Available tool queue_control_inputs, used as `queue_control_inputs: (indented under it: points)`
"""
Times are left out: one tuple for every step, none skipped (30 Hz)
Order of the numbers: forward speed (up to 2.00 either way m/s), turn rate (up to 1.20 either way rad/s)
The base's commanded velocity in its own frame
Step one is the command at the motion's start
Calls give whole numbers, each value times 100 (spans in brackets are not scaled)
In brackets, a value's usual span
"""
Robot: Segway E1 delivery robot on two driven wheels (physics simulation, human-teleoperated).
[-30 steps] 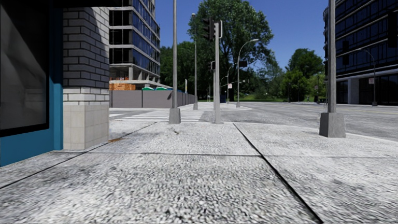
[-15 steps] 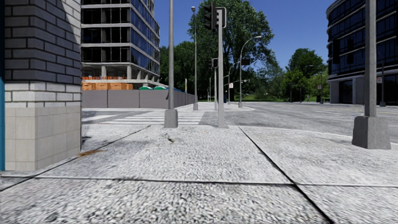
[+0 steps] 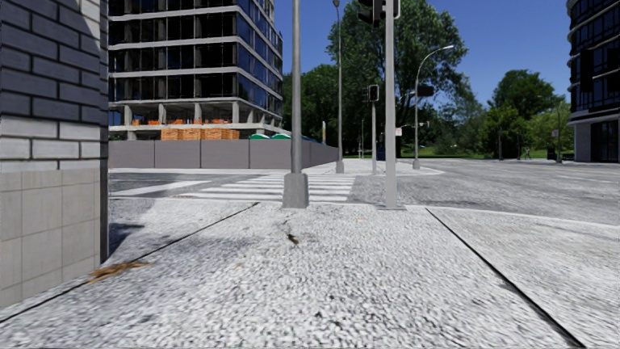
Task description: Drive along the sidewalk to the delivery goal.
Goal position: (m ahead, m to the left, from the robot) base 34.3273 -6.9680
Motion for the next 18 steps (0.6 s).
queue_control_inputs:
  points:
    - [191, 39]
    - [191, 37]
    - [191, 23]
    - [191, 17]
    - [191, 17]
    - [191, 9]
    - [191, 3]
    - [191, 2]
    - [191, 1]
    - [191, 1]
    - [191, 12]
    - [191, 25]
    - [191, 34]
    - [191, 45]
    - [191, 45]
    - [191, 61]
    - [191, 68]
    - [191, 70]
